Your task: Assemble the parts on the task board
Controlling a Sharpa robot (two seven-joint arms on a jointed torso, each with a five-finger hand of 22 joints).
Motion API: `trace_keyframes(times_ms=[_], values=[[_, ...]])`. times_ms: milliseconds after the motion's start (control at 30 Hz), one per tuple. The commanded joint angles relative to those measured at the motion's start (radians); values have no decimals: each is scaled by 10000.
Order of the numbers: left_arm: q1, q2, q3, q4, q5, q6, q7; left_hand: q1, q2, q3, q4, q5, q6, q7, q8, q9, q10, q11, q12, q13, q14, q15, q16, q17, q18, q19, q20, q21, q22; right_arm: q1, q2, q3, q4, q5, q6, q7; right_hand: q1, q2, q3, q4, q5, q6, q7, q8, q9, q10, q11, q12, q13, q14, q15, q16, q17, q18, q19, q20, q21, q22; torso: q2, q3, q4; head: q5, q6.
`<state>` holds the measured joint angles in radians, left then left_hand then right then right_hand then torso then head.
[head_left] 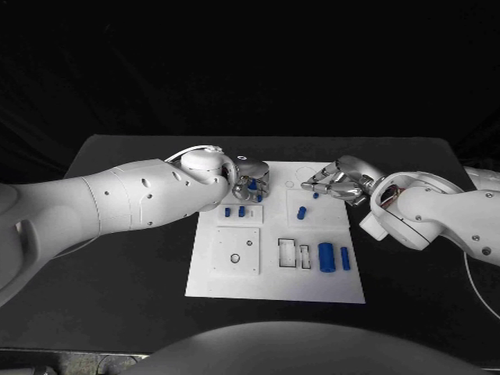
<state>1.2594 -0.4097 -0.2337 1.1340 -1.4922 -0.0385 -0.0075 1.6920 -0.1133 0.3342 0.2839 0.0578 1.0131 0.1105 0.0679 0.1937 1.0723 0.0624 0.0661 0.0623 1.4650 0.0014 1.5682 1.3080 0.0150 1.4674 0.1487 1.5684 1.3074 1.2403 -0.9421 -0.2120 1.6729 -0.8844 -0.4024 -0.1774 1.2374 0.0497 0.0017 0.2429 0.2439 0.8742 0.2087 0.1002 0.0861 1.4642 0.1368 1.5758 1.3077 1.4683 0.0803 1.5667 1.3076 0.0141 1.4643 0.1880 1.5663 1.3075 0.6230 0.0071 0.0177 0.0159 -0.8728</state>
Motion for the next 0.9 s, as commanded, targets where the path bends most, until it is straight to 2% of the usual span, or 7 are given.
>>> trace_keyframes(times_ms=[33,300,567,900], values=[[-58,38,-25,-14,-77,241,16,44,49,73,8,-54,67,-14,13,-16,50,10,10,-5,1058,22,26,2628,-150,1034,-47,24,2634,-7,3,-1,10,-36,165,-23,69,69,-23,-25,15,66,20,63,3,1066,58,-50,2631,1025,65,41,2632,-141,1065,79,45,2632,3,-2,4,-4,2],[-60,40,-25,-51,-78,443,11,11,62,102,12,-54,183,-27,63,-24,172,-6,51,5,1058,12,26,2628,-150,1034,-46,24,2634,-7,1,-1,11,-36,169,-23,69,69,-23,-25,15,66,20,63,3,1066,58,-50,2631,1025,65,41,2632,-141,1065,79,45,2632,1,0,8,2,2],[-60,62,-25,-89,-132,600,-7,38,65,155,-28,-55,475,-68,171,-21,448,-89,112,8,1058,-108,26,2628,-150,1034,-45,24,2634,-7,12,-1,11,-30,192,-22,61,70,-33,-18,3,69,19,65,3,1066,56,-50,2631,1025,63,41,2632,-141,1065,77,45,2632,-3,-1,0,5,2],[-61,108,-25,-181,-275,704,-37,35,97,149,-87,-57,1068,-24,386,20,1127,-90,244,23,1058,-26,26,2628,-150,1034,-51,24,2634,-7,-1,-1,41,-23,190,-22,61,70,-33,-18,3,69,19,65,3,1066,56,-50,2631,1025,63,41,2632,-141,1065,77,45,2632,3,2,-2,-3,2]])
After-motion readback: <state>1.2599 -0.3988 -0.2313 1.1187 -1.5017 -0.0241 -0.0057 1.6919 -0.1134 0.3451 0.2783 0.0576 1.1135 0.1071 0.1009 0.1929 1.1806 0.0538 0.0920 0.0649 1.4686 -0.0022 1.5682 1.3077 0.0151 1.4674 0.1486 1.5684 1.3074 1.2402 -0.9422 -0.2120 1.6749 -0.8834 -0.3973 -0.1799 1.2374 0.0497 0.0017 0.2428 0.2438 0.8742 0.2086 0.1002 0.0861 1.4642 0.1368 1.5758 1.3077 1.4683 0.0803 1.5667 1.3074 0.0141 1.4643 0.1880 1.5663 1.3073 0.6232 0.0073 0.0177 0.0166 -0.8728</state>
